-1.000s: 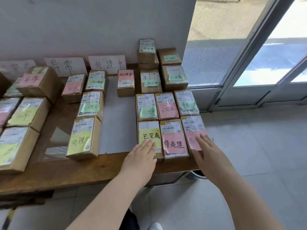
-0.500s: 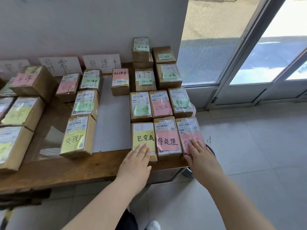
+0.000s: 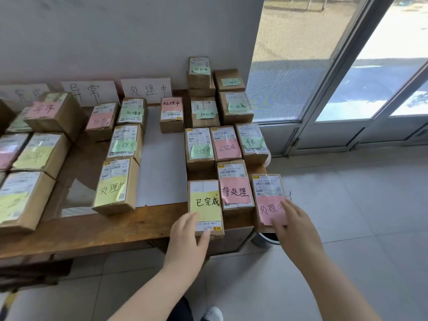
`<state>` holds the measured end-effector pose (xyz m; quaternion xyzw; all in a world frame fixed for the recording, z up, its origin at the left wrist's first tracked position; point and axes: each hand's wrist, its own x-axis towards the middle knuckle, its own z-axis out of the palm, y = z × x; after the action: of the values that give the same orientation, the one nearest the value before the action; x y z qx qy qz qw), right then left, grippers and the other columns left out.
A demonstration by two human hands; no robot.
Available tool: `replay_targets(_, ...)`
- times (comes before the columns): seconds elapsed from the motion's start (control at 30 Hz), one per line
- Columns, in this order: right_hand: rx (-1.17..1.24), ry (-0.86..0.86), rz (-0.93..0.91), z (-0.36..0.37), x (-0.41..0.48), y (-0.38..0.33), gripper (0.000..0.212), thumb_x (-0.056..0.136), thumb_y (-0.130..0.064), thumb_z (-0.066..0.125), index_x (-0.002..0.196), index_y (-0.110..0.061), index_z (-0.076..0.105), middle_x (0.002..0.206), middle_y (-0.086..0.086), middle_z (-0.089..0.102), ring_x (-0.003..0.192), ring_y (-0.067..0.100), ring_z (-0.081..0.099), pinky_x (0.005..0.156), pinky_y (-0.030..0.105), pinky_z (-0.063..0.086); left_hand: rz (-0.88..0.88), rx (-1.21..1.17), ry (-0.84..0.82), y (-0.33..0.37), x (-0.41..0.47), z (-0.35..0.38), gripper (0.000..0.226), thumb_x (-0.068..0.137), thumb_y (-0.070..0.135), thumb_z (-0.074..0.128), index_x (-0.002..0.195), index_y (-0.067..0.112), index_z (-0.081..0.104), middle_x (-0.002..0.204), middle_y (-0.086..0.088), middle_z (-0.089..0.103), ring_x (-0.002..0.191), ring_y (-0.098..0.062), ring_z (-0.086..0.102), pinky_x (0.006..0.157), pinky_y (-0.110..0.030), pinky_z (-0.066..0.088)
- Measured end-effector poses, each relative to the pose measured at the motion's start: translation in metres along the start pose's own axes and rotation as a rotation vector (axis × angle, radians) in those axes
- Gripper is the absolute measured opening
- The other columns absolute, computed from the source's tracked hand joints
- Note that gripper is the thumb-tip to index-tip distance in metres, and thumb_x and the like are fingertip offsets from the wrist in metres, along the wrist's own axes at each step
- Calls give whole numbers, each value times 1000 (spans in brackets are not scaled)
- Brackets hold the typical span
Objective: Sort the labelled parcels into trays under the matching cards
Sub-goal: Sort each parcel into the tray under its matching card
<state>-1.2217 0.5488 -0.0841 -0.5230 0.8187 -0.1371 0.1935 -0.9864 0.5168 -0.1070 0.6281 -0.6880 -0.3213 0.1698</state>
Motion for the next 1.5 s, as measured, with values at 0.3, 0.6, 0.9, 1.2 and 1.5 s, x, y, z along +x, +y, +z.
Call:
replay_targets(0.3, 615, -135, 524, 15, 8, 18, 50, 92, -35, 56, 133, -10, 48, 118, 7, 62, 105, 25, 57, 87, 38, 46, -782, -859, -239, -14, 2, -12, 31, 95, 37, 51, 114, 14, 53, 106, -4, 57, 106, -23, 51, 101, -40, 42)
replay_targets(0.6, 952, -210, 550, 9, 5, 19, 8, 92, -22, 60, 93, -13, 60, 98, 13, 66, 95, 30, 61, 100, 47, 46, -885, -1199, -281, -17, 9, -7, 30, 90, 21, 63, 116, 11, 53, 115, -16, 57, 113, -27, 50, 96, -40, 40)
replay_targets(0.9, 1106, -105, 557, 2, -17, 28, 16, 87, -21, 65, 96, -8, 65, 97, 13, 68, 96, 28, 63, 90, 36, 50, -840, -1213, -231, -20, -20, -25, 28, 81, 23, 67, 106, 9, 65, 111, -18, 65, 108, -27, 58, 88, -37, 47)
replay_targets(1.2, 1087, 16, 269, -32, -44, -13, 33, 84, -23, 68, 116, -20, 62, 98, -5, 73, 99, 17, 66, 96, 38, 48, -610, -1244, -205, 2, -37, -65, 38, 73, 22, 64, 109, 11, 66, 104, -11, 72, 104, -26, 61, 90, -39, 46)
replay_targets(1.5, 1093, -58, 99, -25, -53, -82, 46, 78, -30, 72, 121, -28, 56, 103, -5, 72, 101, 15, 66, 94, 39, 50, -437, -1151, -139, 5, -32, -96, 48, 70, 31, 67, 114, 13, 61, 111, -7, 70, 108, -27, 62, 95, -42, 47)
